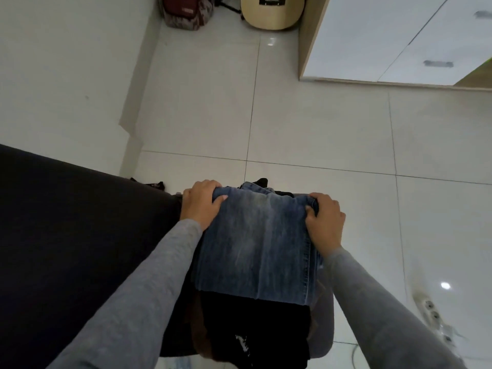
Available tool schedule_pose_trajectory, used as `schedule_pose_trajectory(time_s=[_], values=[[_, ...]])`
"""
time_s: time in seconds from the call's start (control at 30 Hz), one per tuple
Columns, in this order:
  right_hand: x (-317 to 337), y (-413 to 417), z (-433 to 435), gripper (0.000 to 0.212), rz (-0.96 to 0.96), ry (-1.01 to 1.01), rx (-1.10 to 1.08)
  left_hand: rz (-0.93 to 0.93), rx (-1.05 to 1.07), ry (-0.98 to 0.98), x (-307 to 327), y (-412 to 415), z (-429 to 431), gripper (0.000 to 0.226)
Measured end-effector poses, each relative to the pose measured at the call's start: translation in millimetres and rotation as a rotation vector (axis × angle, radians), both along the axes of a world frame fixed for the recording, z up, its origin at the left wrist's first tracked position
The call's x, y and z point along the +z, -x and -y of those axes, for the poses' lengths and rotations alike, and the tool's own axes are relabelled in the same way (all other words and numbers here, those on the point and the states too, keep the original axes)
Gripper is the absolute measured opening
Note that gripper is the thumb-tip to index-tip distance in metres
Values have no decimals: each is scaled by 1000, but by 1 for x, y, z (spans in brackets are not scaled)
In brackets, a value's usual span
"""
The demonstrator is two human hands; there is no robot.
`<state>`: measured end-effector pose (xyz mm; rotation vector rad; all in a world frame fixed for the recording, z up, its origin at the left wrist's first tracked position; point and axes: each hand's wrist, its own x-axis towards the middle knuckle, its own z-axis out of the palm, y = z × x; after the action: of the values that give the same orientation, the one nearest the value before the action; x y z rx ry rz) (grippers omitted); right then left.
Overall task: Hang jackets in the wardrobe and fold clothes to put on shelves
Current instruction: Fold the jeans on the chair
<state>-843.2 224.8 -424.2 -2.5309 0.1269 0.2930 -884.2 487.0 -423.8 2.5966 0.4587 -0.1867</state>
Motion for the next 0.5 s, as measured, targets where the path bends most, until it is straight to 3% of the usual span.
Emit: schedule_pose_trajectory(time_s=[0.1, 0.2, 0.3, 0.5], values=[[-16, 4, -14, 34, 106, 141, 20, 47, -5, -114, -15, -2, 12, 33], [-26, 27, -32, 37, 234, 130, 158, 155, -208, -138, -29, 11, 36, 40], [-43, 61, -40, 44, 187, 155, 323, 59, -400, -166, -49, 33, 57, 51], [-79, 52, -22, 69, 18, 295, 275, -58, -345, -237, -85, 41, 49, 64]])
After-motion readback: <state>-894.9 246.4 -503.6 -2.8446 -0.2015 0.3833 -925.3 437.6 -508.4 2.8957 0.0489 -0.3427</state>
